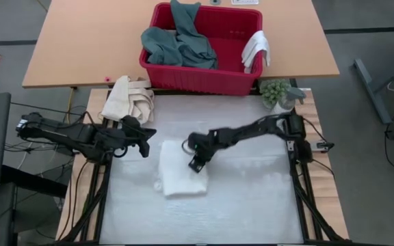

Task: Fold Laundry from Bin
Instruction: Move the white shirt to the bottom left of the table

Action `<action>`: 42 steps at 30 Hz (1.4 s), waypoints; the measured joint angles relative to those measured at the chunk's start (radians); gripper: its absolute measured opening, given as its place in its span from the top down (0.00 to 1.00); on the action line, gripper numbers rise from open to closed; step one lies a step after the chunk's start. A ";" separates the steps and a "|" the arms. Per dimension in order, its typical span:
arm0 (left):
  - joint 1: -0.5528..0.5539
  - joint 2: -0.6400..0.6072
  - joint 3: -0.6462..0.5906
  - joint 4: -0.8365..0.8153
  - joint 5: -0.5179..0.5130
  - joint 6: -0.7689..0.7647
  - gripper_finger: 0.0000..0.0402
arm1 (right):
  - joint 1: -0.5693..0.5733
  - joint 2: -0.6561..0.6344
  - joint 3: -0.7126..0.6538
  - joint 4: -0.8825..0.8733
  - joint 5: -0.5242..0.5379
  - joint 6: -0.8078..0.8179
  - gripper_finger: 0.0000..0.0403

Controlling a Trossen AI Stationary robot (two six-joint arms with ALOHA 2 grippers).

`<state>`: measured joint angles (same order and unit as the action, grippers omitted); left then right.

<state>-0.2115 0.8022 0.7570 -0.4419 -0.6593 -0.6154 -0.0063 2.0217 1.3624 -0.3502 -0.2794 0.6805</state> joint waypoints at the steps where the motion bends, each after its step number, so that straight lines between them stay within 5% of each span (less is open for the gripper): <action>1: 0.000 -0.003 0.005 0.001 -0.002 0.007 1.00 | 0.022 0.016 0.000 0.037 -0.010 0.031 0.86; 18: 0.002 -0.026 0.016 -0.018 0.001 0.054 1.00 | 0.252 0.190 0.031 0.370 0.010 0.384 0.86; 24: -0.009 -0.016 0.016 0.017 0.120 0.020 1.00 | 0.270 0.221 0.104 0.377 0.026 0.324 0.85; 33: -0.258 0.097 0.011 0.196 0.125 -0.052 1.00 | 0.239 0.171 0.152 0.223 -0.003 0.253 0.38; 42: -0.411 0.412 0.010 0.337 0.026 -0.056 1.00 | 0.214 0.016 0.161 -0.124 0.042 0.061 0.31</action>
<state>-0.6222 1.2138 0.7670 -0.1045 -0.6336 -0.6713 0.2075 2.0376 1.5230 -0.4740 -0.2377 0.7417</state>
